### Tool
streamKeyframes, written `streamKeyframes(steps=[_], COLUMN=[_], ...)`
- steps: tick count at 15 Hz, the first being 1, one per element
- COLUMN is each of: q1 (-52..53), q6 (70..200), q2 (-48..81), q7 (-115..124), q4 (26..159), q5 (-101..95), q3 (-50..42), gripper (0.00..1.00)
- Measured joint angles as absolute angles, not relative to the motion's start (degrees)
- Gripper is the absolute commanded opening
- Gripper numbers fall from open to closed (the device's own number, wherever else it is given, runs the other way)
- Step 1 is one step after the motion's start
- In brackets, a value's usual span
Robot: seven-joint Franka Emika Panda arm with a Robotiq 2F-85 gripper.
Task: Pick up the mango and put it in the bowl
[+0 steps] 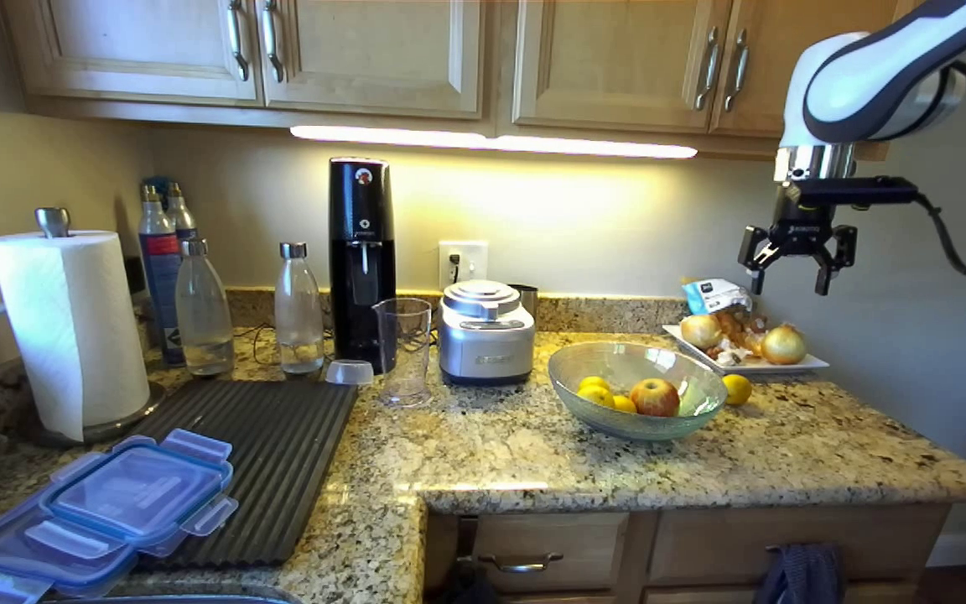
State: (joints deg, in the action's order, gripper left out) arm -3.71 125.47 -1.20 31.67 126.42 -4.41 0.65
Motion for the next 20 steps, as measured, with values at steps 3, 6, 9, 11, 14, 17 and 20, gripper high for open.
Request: streamKeyframes(steps=[3, 6, 9, 11, 14, 17, 20], q1=[-3.75, -3.75, -3.7, -3.67, -3.28, -2.35, -1.38], q6=[130.14, 134.2, 138.54, 141.61, 147.09, 151.88, 153.61], q2=[3.54, 8.16, 12.71, 15.53, 19.21, 22.32, 24.9], q7=[36.88, 42.19, 48.1, 51.72, 57.41, 63.18, 66.62], q4=[125.54, 124.3, 122.93, 122.13, 121.17, 120.36, 119.17], q5=[-2.12, -0.05, 1.83, 3.74, 5.93, 6.15, 6.15], q3=[-1.21, -3.03, -4.37, -4.9, -5.73, -7.18, -8.66], gripper=[1.0, 1.0, 1.0, 1.0, 1.0, 1.0, 1.0])
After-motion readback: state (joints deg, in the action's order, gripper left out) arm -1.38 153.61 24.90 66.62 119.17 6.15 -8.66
